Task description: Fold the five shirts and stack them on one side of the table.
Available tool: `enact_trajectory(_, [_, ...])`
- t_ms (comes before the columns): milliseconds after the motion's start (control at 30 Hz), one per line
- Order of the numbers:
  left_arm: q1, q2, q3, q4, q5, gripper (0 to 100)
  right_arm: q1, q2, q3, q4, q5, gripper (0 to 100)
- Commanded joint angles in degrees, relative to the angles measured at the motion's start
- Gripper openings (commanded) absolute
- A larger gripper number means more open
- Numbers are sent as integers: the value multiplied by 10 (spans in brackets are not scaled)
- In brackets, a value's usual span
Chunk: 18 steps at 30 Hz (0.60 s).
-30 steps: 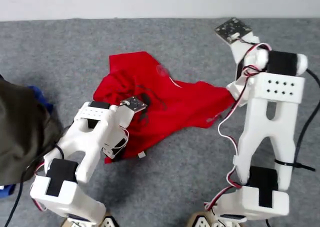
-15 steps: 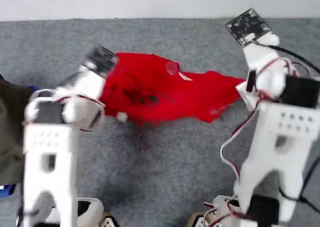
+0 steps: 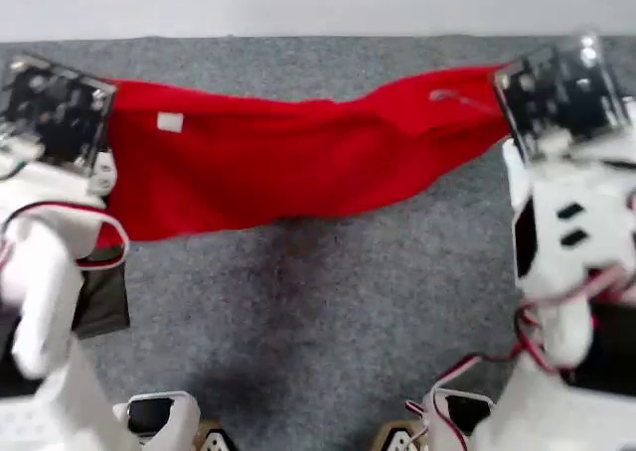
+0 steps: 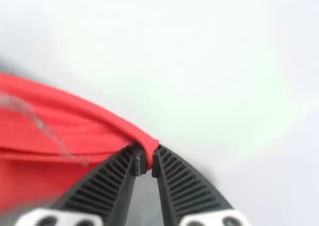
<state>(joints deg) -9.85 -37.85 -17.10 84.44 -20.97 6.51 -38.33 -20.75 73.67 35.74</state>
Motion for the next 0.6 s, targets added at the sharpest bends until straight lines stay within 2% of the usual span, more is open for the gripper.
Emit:
enact_trajectory(0, [-5, -14, -52, -38, -4, 15, 24, -35, -6, -90, 20, 9])
enact_trajectory(200, [-5, -18, -57, -40, -69, 15, 65, -43, -60, -175, 55, 9])
enact_trajectory(467, [-2, -73, -54, -40, -95, 15, 71, -49, -151, -170, 105, 9])
enact_trajectory(567, [-2, -95, -54, -33, -95, 15, 107, -49, -181, -170, 113, 9])
